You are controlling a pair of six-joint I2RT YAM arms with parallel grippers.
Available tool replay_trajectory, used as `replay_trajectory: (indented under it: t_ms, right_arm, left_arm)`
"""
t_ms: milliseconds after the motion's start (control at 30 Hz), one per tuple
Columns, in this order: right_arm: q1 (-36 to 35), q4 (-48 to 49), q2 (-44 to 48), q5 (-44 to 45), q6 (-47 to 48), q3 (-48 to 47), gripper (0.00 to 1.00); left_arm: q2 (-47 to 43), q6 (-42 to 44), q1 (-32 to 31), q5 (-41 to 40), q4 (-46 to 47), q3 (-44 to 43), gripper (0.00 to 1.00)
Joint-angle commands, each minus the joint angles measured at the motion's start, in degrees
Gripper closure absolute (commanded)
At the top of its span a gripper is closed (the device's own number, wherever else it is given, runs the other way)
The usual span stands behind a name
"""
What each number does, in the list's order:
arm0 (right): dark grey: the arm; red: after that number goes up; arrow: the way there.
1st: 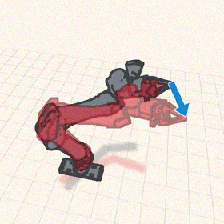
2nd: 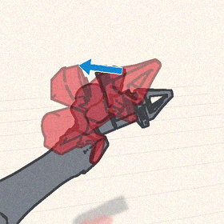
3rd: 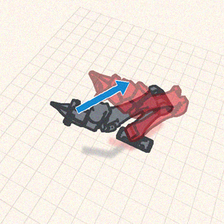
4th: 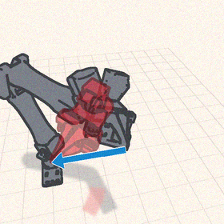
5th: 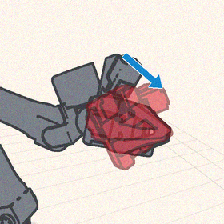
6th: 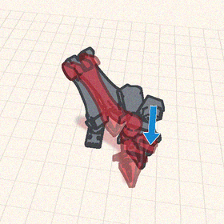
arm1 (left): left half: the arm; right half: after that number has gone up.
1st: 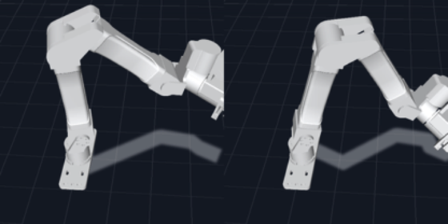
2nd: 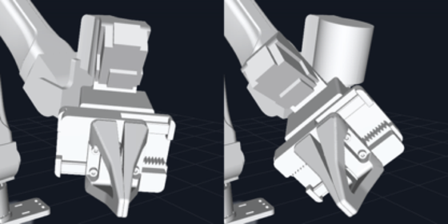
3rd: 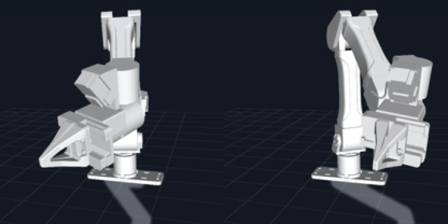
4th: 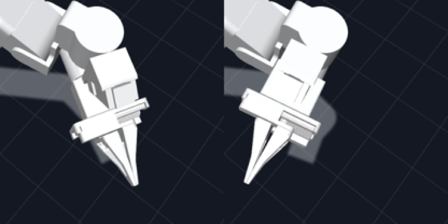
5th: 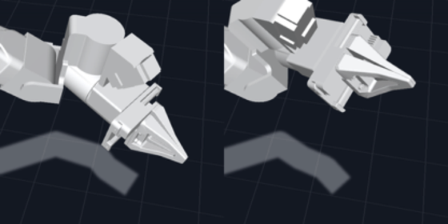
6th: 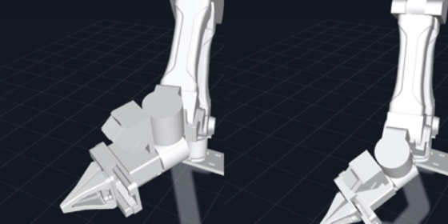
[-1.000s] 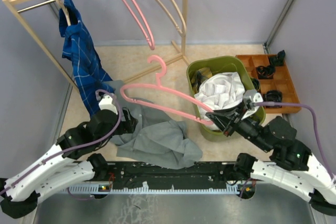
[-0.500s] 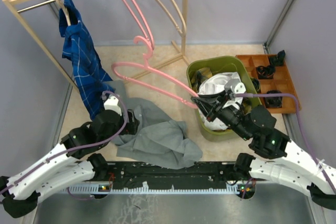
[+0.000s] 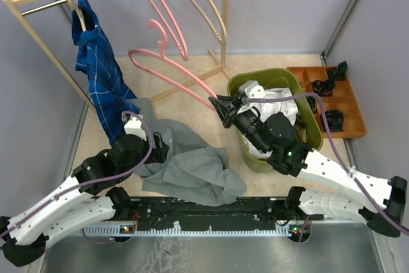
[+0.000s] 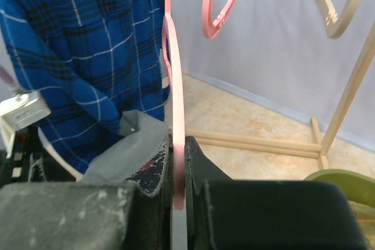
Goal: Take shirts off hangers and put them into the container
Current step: Place the hanger at the clothesline.
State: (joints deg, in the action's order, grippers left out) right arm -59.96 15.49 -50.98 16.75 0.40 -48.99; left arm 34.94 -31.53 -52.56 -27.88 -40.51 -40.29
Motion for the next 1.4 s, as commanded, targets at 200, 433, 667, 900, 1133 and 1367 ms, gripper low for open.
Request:
replay_trajectory:
  t_ms: [200, 433, 667, 900, 1133, 1367]
  right_arm:
    - [-1.6, 25.1, -8.7, 4.1, 6.7, -8.4, 1.00]
    - [-1.6, 18.4, -16.1, 7.3, 6.4, -17.7, 1.00]
    - [-2.0, 17.9, -21.3, 9.2, 5.6, -23.0, 1.00]
    - [-2.7, 17.8, -25.2, 9.5, 7.8, -28.3, 1.00]
    - [-2.7, 15.9, -27.9, 11.2, 8.2, -32.2, 1.00]
    - [-2.7, -2.9, -36.0, 11.5, 6.6, -46.2, 1.00]
  left_arm:
    - [-0.9, -1.4, 0.1, -1.4, -0.3, -0.5, 0.01]
    - [-0.8, -1.7, 0.1, -1.8, -0.4, -0.4, 0.01]
    - [-0.5, -1.7, 0.1, -1.9, -0.2, -0.3, 0.01]
    - [-0.2, -1.5, 0.1, -1.6, 0.1, -0.3, 0.01]
    - [0.0, -1.3, 0.1, -1.3, 0.4, -0.1, 0.01]
    - [0.5, -1.1, 0.1, -1.0, 0.5, -0.2, 0.01]
